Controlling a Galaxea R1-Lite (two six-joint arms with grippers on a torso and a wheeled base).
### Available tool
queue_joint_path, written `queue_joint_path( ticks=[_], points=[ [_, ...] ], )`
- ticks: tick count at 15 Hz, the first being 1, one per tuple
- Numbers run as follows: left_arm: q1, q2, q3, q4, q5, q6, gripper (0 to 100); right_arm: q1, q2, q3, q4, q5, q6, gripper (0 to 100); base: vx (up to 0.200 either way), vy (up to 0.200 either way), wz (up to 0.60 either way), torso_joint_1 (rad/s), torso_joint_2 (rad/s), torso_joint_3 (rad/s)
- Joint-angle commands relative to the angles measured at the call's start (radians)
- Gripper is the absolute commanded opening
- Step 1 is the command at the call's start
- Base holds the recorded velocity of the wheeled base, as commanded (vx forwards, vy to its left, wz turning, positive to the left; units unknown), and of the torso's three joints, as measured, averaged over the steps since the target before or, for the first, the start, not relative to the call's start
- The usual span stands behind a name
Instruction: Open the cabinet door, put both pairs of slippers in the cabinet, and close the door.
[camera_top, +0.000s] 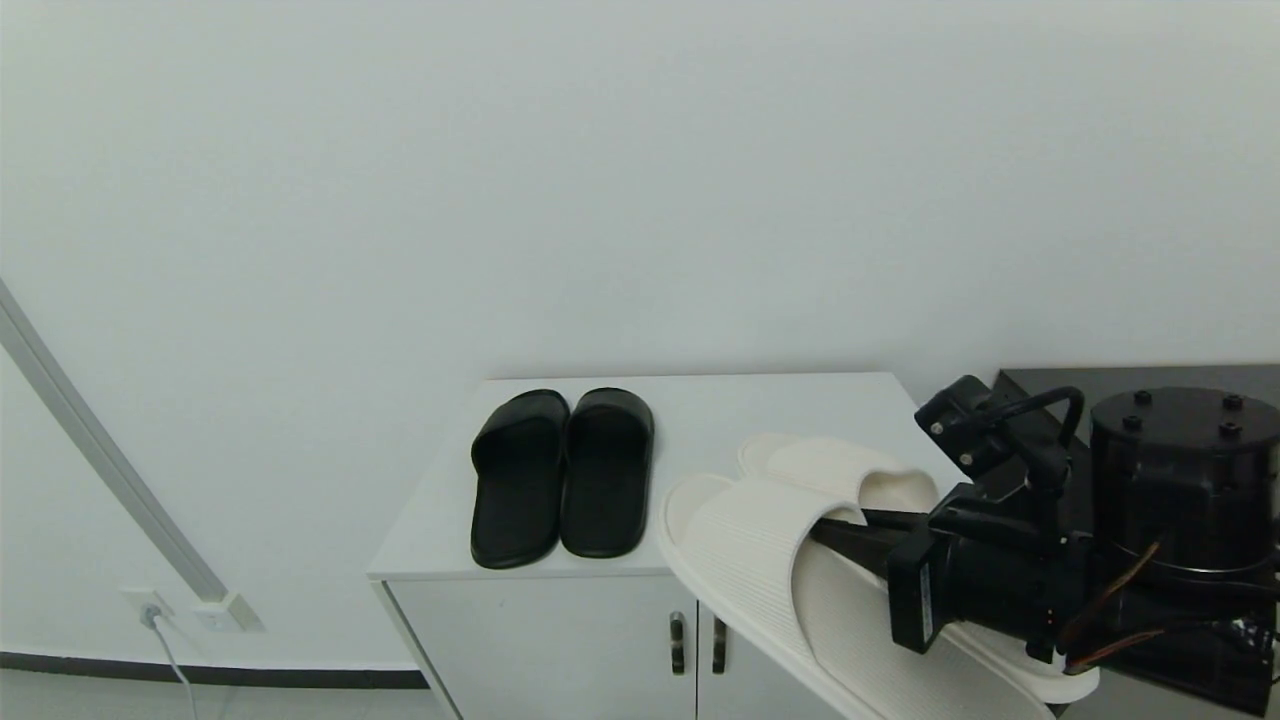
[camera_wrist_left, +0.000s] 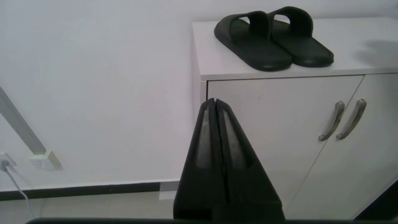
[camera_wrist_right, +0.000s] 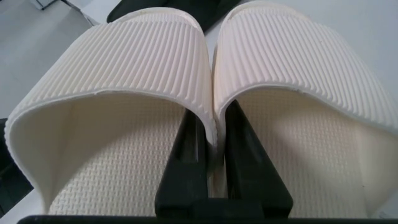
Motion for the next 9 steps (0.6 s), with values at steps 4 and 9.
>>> queue_joint_path(
  ticks=[4, 9],
  points=[
    [0.0, 0.001, 0.0, 0.0, 0.0, 0.0, 0, 0.001, -0.015, 0.018, -0.001, 0.002, -0.002, 0, -0.15, 0.0, 0.0, 0.005, 0.0, -0.001],
    [0.0, 0.001, 0.0, 0.0, 0.0, -0.001, 0, 0.001, -0.012, 0.034, -0.003, 0.01, -0.016, 0, -0.16, 0.0, 0.0, -0.005, 0.0, 0.001]
  ],
)
